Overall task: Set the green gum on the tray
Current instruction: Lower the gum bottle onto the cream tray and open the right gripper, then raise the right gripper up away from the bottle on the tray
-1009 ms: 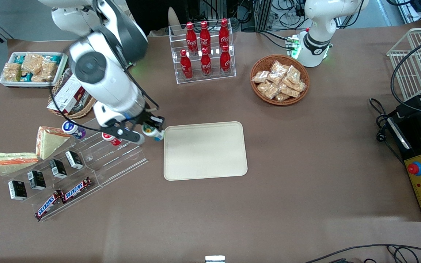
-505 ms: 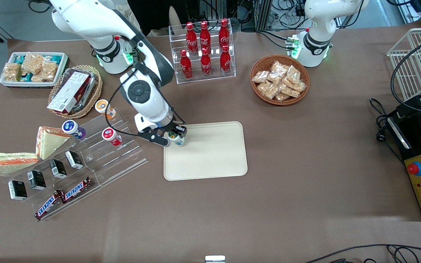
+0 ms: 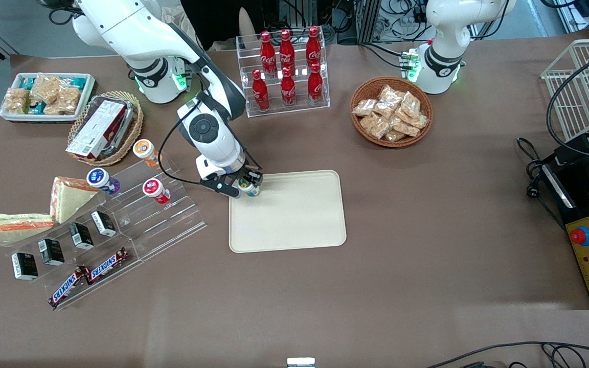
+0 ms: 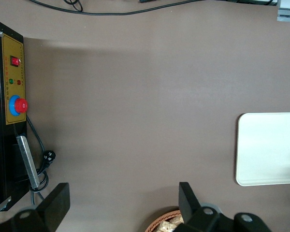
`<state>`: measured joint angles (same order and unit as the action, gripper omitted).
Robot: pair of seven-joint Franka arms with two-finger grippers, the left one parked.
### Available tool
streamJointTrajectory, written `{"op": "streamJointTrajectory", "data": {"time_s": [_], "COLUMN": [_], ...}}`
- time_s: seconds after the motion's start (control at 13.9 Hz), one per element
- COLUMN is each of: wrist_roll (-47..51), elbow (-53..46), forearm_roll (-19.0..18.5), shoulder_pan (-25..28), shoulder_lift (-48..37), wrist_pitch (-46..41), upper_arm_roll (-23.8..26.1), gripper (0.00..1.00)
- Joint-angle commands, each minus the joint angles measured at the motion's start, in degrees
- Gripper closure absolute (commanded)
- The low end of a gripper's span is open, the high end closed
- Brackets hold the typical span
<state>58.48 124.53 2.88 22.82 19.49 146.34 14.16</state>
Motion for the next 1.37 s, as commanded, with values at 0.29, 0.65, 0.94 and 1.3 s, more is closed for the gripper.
{"op": "streamJointTrajectory", "data": {"time_s": [0.29,0.65,0.94,1.3], "wrist_roll": [1.29,-0.03,-0.47,-12.3], "elbow": [-0.26,-4.45,-18.49,-33.83], "forearm_roll": [-0.16,-0.42,-4.46,-5.25], "shoulder_pan": [-0.14,-0.67,-0.58,-8.28], "shoulder_lift": [-0.06,-5.59,-10.52,-13.23], "wrist_pitch": [1.23,-9.26,-30.87,-48.51], "upper_arm_roll": [-0.19,-1.5,-1.59,-1.16], "gripper": [0.0,0.0,0.0,0.0]}}
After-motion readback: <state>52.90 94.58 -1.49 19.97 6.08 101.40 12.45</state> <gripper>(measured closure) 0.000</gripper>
